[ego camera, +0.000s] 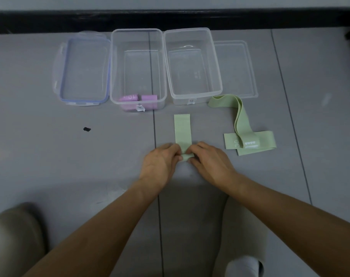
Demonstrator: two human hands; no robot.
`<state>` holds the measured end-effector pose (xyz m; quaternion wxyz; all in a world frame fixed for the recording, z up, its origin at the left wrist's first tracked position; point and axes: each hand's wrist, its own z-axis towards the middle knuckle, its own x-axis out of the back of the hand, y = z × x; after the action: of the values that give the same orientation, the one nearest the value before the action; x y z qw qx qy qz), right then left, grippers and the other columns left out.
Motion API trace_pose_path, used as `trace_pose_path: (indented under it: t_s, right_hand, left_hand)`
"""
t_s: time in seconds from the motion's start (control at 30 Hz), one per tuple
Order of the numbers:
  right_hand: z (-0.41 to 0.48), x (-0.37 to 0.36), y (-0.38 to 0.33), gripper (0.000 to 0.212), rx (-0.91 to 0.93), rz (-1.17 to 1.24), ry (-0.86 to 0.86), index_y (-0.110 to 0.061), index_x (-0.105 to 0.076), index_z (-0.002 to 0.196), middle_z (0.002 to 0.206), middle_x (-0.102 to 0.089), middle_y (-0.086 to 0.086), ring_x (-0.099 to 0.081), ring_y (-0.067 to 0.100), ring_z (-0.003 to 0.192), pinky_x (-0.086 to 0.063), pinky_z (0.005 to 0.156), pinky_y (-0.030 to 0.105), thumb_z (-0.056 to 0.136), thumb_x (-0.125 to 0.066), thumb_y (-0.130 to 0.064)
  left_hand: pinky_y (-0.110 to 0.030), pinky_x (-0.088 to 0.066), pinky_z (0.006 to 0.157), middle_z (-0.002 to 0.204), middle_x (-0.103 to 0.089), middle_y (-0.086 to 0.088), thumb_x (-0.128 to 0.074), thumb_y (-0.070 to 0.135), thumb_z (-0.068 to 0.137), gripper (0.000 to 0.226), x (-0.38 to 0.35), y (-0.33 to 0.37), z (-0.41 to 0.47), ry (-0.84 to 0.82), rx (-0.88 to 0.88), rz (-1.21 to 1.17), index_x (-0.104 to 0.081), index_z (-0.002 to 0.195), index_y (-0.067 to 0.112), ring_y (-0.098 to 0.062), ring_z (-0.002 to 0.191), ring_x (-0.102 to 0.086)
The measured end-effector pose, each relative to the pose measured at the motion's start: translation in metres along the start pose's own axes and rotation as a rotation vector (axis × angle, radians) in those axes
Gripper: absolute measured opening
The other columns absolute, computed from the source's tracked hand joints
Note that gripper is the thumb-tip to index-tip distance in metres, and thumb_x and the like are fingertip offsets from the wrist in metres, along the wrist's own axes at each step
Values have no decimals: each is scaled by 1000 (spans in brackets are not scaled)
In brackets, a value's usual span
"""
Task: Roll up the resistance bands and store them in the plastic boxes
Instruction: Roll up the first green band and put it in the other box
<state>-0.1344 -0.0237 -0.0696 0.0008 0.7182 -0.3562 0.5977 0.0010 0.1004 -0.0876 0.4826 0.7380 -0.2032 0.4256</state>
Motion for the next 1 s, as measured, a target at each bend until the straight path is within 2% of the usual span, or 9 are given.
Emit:
trace_pose_path:
  t_s: [0.17, 0.3, 0.37, 0.57, 0.67, 0.8, 1.0]
  right_hand:
    - [1, -4, -3, 21, -51, 25, 3, -21, -59, 116, 114, -60, 0, -62, 26, 97, -52, 80, 40, 96, -53, -28]
    - [4, -4, -3, 20, -79, 47, 2, -21, -59, 115, 115, -62, -1, -62, 25, 98, -51, 82, 38, 98, -50, -28]
    - [5, -4, -3, 19, -87, 58, 0, -22, -59, 113, 115, -62, -1, -62, 25, 98, -50, 81, 37, 98, -51, -28]
    - [3, -3, -4, 12, -91, 97, 64, -26, -52, 108, 106, -64, -4, -62, 24, 89, -49, 72, 36, 96, -53, -27]
    - [9, -2, -4, 9, -86, 81, 80, -28, -55, 104, 105, -64, -6, -63, 23, 90, -51, 75, 38, 96, -51, -28]
    - [9, -2, 0, 22, -66, 60, 30, -27, -53, 113, 115, -60, -4, -63, 25, 92, -51, 74, 37, 93, -57, -34]
    - [17, 0, 2, 17, -107, 117, 26, -27, -59, 110, 113, -61, -5, -62, 23, 99, -51, 81, 39, 93, -58, -27]
  left_hand:
    - [-34, -49, 66, 91, -60, -1, -63, 32, 90, 11, 2, -2, 3, 59, -2, 42, -68, 90, 22, -26, 77, -61]
    - [-35, -52, 74, 97, -62, 0, -60, 38, 89, 22, 1, -6, 1, 94, -153, 41, -67, 98, 20, -22, 84, -59]
    - [-33, -50, 75, 96, -65, 1, -65, 38, 86, 22, 1, -7, 1, 104, -187, 45, -68, 97, 20, -22, 85, -60]
    - [-31, -50, 69, 92, -64, 0, -78, 25, 79, 15, 4, -6, 6, 136, -176, 93, -74, 92, 19, -25, 81, -58]
    - [-34, -50, 73, 90, -64, -2, -74, 23, 83, 11, 6, -5, 12, 112, -156, 117, -75, 93, 19, -28, 81, -59]
    - [-35, -46, 81, 92, -65, -4, -62, 27, 92, 16, 9, -4, 20, 17, -77, 77, -73, 100, 19, -30, 88, -60]
    - [-35, -46, 77, 95, -67, -2, -59, 27, 92, 15, 11, -4, 23, -2, -49, 18, -68, 100, 19, -27, 89, -62]
